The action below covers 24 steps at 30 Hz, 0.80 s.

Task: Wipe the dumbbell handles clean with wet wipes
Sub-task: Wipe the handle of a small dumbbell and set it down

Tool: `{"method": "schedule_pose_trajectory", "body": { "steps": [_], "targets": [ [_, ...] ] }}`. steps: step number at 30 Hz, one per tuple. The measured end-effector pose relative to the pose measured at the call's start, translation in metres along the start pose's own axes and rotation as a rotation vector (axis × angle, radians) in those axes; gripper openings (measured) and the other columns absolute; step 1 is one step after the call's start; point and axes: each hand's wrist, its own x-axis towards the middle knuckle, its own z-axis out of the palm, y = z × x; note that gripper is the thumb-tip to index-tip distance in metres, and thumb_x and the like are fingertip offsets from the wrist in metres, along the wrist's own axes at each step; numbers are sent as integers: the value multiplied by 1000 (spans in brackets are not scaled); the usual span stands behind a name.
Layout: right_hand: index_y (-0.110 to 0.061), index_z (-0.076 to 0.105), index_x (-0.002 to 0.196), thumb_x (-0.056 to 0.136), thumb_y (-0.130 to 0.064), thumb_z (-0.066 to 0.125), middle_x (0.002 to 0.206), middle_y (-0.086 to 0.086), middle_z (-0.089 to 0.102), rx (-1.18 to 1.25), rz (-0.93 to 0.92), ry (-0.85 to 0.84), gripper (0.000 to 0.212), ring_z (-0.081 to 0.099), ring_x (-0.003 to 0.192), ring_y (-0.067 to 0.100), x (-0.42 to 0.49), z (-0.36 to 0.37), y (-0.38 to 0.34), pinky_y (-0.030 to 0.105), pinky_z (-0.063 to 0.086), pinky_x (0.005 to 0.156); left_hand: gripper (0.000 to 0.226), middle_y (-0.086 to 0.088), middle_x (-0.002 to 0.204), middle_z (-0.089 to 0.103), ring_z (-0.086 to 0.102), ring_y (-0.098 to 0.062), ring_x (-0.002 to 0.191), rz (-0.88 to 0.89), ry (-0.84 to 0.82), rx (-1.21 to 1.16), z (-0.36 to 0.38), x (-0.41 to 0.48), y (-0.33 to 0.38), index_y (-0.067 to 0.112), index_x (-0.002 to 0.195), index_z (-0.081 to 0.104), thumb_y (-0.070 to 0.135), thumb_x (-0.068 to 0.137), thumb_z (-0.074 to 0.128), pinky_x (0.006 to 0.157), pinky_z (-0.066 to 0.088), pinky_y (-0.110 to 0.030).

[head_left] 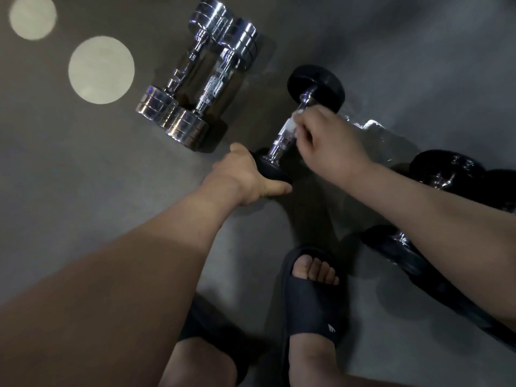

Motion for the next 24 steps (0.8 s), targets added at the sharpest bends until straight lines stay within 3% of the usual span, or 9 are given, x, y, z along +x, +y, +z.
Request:
{"method": "schedule_pose_trajectory", "body": {
  "steps": [3, 5, 8, 13, 16, 19, 22, 24],
  "targets": [
    [-13, 62, 106, 98, -26, 47, 107, 6, 62, 40, -179, -181, 21, 62, 90, 30, -5, -7, 1, 40, 51, 71, 116, -8, 121, 57, 56, -31, 117, 6, 15, -3, -1, 0, -1, 6, 128, 35, 70, 47, 88, 96, 50, -38],
    [-17, 61, 103, 99, -35, 43, 108, 1, 64, 18, -124, -143, 26, 64, 93, 28, 8, -13, 7, 44, 53, 73, 118, -4, 113, 52, 56, -29, 117, 15, 28, -15, -2, 0, -1, 5, 132, 34, 68, 49, 89, 90, 47, -32],
    [-15, 62, 102, 100, -33, 44, 108, 3, 66, 32, 30, -3, 26, 64, 96, 26, 16, -13, 14, 45, 53, 77, 118, -3, 108, 47, 56, -28, 114, 20, 28, -20, -2, -1, 1, 3, 135, 33, 67, 52, 88, 85, 43, -29],
    [-17, 66, 106, 98, -26, 47, 108, 3, 63, 145, -289, -311, 23, 63, 101, 25, -6, -6, -4, 41, 52, 84, 110, -3, 107, 51, 57, -25, 105, 29, 29, -34, -1, 0, -1, 7, 129, 36, 65, 52, 89, 80, 43, -28],
    [-22, 67, 103, 98, -28, 52, 108, -1, 64, 120, -236, -214, 17, 62, 103, 19, 7, -15, 7, 34, 50, 86, 114, -2, 108, 49, 58, -27, 112, 38, 48, -37, 0, 0, 0, 5, 132, 35, 65, 52, 89, 83, 43, -28],
    [-18, 68, 100, 96, -27, 55, 104, 1, 64, 97, -113, -60, 16, 63, 98, 22, 7, -10, 7, 38, 52, 82, 114, -6, 116, 54, 58, -28, 114, 43, 70, -34, 5, 0, -2, 6, 130, 36, 66, 50, 90, 89, 48, -32],
    [-22, 69, 101, 95, -26, 52, 99, 0, 61, 66, -312, -255, 18, 63, 93, 24, -3, -7, -8, 40, 52, 72, 103, -8, 119, 58, 59, -28, 109, 46, 67, -40, 8, 1, -3, 12, 119, 36, 65, 49, 90, 84, 50, -33],
    [-29, 69, 103, 95, -34, 51, 99, -5, 61, -10, -344, -271, 20, 64, 90, 23, 6, -17, -5, 38, 51, 65, 106, -9, 121, 58, 59, -28, 111, 46, 63, -43, 7, 2, -3, 10, 121, 37, 65, 49, 91, 86, 49, -33]
  ]
}}
